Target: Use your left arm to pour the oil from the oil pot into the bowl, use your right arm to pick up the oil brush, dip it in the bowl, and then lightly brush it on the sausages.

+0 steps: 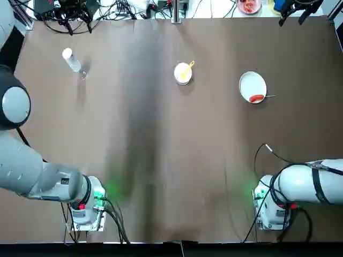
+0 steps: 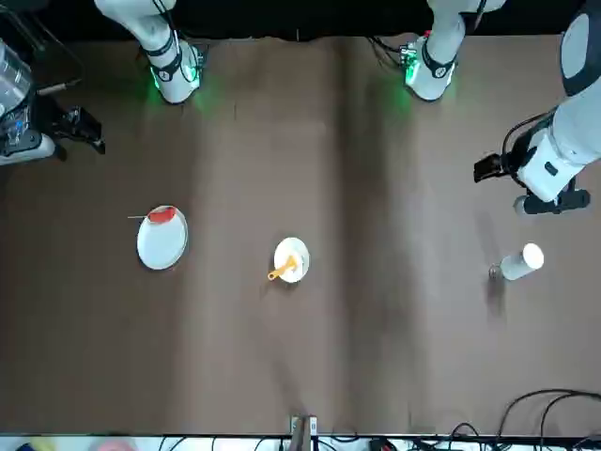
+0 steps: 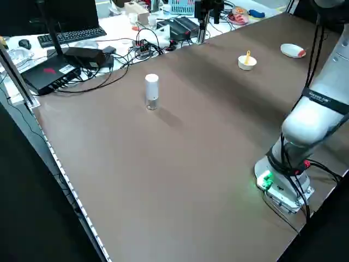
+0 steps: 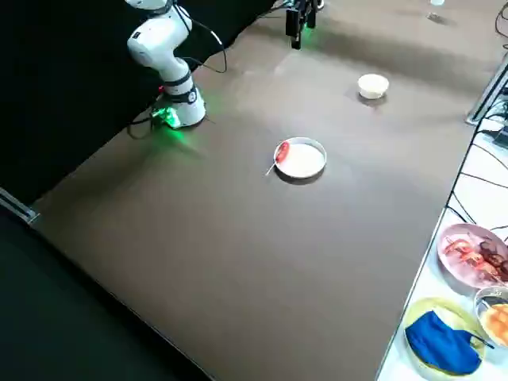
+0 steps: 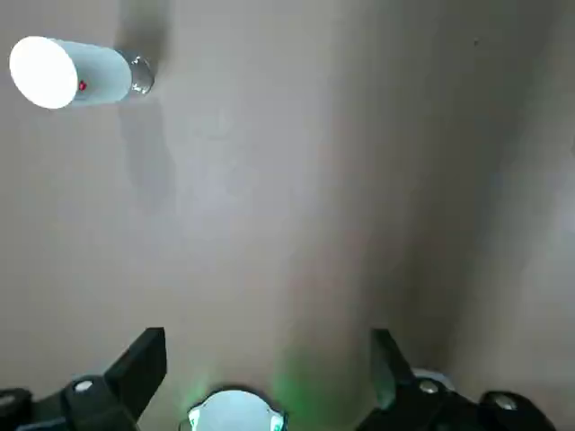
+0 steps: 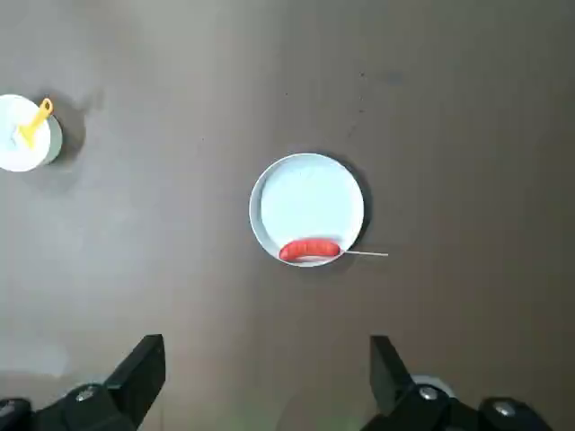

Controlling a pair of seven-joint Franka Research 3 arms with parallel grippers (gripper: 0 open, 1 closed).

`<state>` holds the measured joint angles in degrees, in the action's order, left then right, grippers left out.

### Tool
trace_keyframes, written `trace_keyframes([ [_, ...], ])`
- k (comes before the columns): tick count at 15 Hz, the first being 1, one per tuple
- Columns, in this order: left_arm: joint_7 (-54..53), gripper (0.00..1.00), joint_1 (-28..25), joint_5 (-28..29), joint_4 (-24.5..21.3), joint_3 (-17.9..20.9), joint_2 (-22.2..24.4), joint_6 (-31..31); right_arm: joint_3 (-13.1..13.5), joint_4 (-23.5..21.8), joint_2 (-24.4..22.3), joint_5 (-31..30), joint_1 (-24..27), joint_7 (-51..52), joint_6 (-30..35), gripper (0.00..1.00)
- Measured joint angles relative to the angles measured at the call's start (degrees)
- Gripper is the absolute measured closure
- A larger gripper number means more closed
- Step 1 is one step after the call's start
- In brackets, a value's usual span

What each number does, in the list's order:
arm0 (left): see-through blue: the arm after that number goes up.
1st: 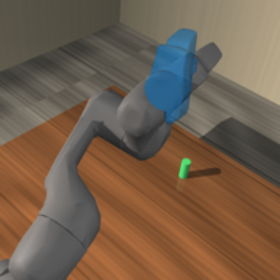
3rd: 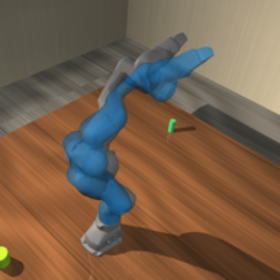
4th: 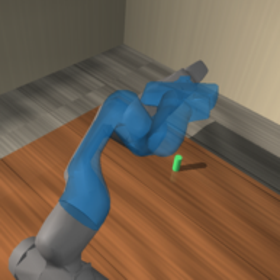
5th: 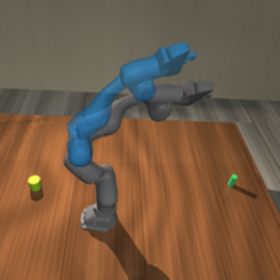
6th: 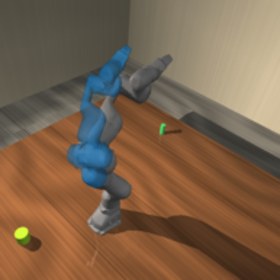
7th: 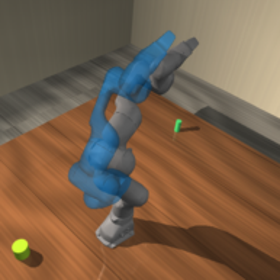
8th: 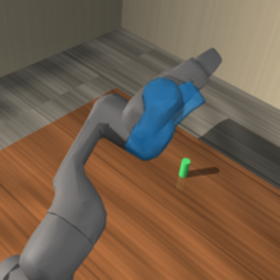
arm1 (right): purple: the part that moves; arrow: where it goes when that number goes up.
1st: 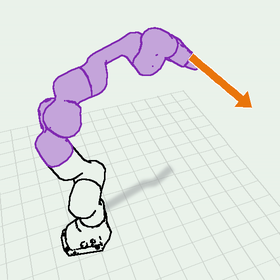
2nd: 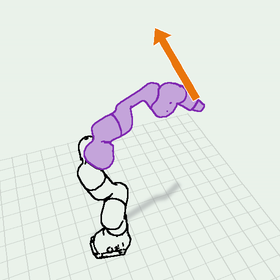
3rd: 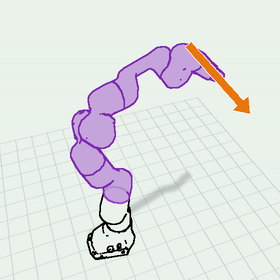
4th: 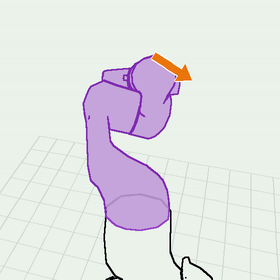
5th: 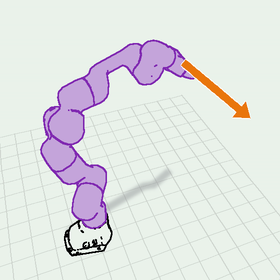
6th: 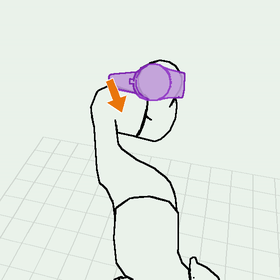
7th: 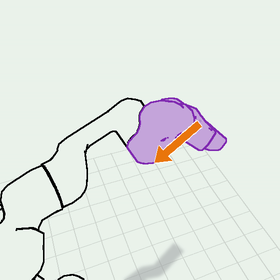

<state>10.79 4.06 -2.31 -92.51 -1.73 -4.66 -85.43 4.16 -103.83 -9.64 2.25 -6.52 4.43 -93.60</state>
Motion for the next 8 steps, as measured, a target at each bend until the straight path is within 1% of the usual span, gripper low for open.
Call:
trace_keyframes([
  [8, 0.01, 0.0, -0.44, 0.0, 0.63, 0.44, -0.08, -0.38, -0.07, 0.0, 0.0, 0.0, -0.13, 0.01, -0.12, 0.0],
])
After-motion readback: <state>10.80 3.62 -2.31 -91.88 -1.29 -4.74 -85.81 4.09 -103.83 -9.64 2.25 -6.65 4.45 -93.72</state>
